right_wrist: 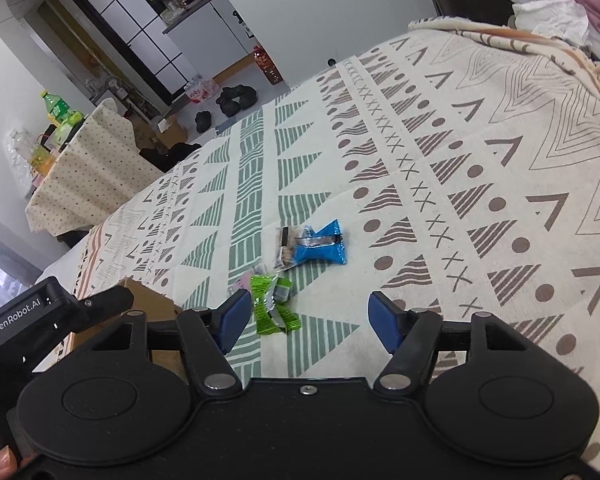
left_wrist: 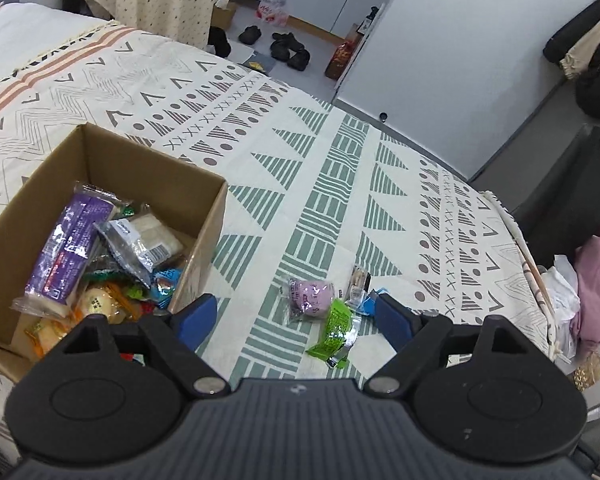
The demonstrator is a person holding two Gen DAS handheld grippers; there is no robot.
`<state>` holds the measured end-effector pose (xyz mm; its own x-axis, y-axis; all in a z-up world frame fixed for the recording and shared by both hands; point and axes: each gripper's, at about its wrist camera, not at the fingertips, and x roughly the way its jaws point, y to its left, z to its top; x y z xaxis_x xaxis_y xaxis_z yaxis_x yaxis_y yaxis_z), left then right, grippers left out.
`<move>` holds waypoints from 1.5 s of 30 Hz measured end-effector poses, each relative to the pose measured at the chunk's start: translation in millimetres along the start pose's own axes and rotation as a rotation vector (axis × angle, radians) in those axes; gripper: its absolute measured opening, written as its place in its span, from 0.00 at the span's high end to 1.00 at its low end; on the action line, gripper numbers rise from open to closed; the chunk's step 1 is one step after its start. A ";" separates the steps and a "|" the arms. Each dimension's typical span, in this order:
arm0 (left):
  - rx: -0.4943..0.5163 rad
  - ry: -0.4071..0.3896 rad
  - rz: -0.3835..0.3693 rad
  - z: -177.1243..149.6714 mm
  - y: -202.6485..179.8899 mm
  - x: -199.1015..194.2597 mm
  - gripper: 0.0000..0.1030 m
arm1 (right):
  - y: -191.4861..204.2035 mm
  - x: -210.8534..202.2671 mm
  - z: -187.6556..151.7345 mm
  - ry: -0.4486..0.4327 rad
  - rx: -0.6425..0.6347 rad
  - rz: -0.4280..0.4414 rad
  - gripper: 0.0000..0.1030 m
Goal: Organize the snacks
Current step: 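Withdraw both grippers from the box toward the green packet and blue candy, then grasp the green packet with the left gripper while the right grasps the blue candy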
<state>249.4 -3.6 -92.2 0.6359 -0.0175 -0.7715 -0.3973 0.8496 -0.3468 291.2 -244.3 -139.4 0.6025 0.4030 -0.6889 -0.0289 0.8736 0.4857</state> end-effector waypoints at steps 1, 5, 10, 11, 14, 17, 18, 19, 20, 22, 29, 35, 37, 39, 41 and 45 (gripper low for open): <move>0.002 0.017 0.008 1.2 -1.9 2.2 0.18 | -1.4 2.9 2.3 0.005 -0.002 0.003 0.37; 0.004 0.066 0.010 6.0 -9.5 14.6 0.18 | -3.0 15.0 12.0 0.026 -0.015 0.014 0.38; -0.002 0.134 0.026 7.7 -18.4 43.9 0.22 | -7.4 38.1 20.5 0.049 -0.006 0.031 0.40; 0.002 0.145 0.024 8.4 -21.1 50.0 0.24 | -8.4 42.7 22.0 0.053 -0.008 0.034 0.41; 0.012 0.172 0.029 7.3 -27.3 67.7 0.28 | -13.0 56.2 27.6 0.061 -0.007 0.038 0.43; -0.008 0.209 0.008 2.8 -27.5 84.3 0.34 | -18.7 67.6 32.2 0.069 0.001 0.043 0.45; -0.010 0.218 0.004 1.3 -27.6 89.7 0.36 | -20.2 71.2 33.7 0.071 0.000 0.042 0.45; -0.015 0.226 0.003 -0.3 -27.6 95.1 0.37 | -21.7 74.9 35.1 0.074 0.000 0.041 0.45; -0.023 0.232 0.001 -1.6 -26.9 100.2 0.38 | -23.7 78.2 36.6 0.076 0.000 0.042 0.45; -0.030 0.249 -0.006 -3.3 -26.6 109.9 0.39 | -26.3 85.3 40.2 0.081 -0.001 0.042 0.45; -0.015 0.298 -0.012 -10.5 -28.5 133.0 0.48 | -27.7 111.5 48.7 0.106 0.006 0.052 0.45; -0.021 0.333 -0.025 -8.9 -27.7 138.7 0.71 | -16.2 129.8 42.9 0.152 -0.028 0.041 0.47; -0.007 0.322 -0.011 -8.7 -27.9 136.8 0.73 | -13.8 132.1 41.0 0.153 -0.039 0.017 0.58; -0.011 0.317 -0.008 -7.9 -26.5 135.3 0.75 | -15.1 132.3 41.5 0.159 -0.029 0.013 0.63; -0.021 0.311 -0.012 -5.3 -24.6 132.4 0.75 | -15.0 129.8 41.7 0.163 -0.028 0.013 0.65; -0.026 0.273 -0.024 1.7 -22.8 116.9 0.75 | -13.0 120.1 39.3 0.161 -0.028 0.015 0.71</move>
<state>333.9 -24.1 -173.6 0.4452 -0.1818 -0.8768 -0.4031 0.8337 -0.3775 395.2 -218.0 -207.3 0.4663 0.4529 -0.7599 -0.0608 0.8734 0.4833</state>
